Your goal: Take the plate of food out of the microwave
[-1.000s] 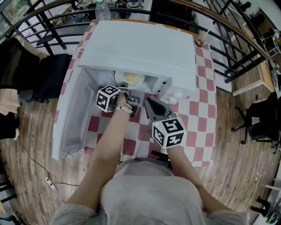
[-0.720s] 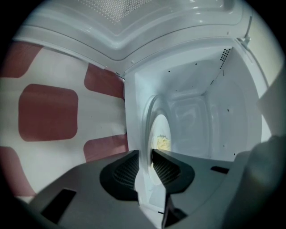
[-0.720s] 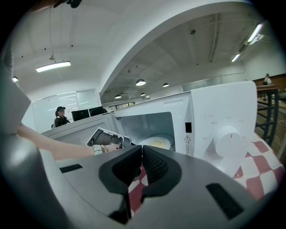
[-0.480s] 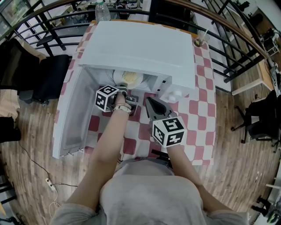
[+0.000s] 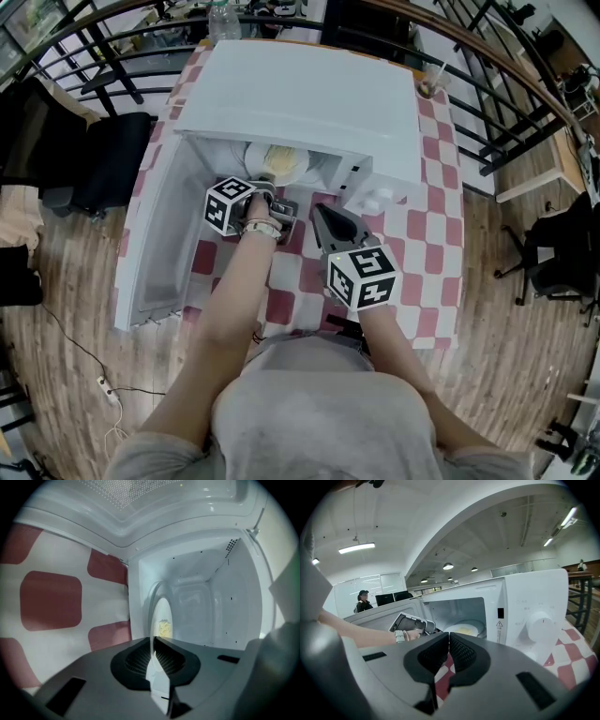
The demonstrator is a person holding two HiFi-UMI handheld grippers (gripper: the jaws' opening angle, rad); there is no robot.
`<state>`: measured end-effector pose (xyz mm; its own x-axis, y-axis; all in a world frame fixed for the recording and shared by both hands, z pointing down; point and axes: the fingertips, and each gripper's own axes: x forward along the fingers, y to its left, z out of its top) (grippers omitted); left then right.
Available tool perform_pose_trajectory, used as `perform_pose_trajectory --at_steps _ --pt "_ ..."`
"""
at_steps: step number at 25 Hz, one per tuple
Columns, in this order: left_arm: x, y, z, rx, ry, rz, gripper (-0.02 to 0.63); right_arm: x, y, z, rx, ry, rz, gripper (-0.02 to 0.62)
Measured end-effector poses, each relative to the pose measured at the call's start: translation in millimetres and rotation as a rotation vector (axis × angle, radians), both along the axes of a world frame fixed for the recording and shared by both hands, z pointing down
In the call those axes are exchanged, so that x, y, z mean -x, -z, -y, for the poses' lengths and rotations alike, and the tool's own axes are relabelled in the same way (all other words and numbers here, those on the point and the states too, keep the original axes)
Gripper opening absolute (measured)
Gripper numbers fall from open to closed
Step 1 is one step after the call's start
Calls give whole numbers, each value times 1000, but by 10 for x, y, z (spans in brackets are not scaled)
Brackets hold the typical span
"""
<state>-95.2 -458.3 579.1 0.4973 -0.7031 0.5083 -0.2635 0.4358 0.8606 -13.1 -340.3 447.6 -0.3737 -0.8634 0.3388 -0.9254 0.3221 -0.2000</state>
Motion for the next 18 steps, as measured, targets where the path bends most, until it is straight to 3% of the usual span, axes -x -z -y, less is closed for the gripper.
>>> perform_pose_trajectory --at_steps 8,18 --pt "-9 147 6 -89 0 -43 15 36 25 -26 -9 -6 -2 27" --pt "-12 200 -84 -116 18 -92 16 15 88 -55 -33 -23 -31 26"
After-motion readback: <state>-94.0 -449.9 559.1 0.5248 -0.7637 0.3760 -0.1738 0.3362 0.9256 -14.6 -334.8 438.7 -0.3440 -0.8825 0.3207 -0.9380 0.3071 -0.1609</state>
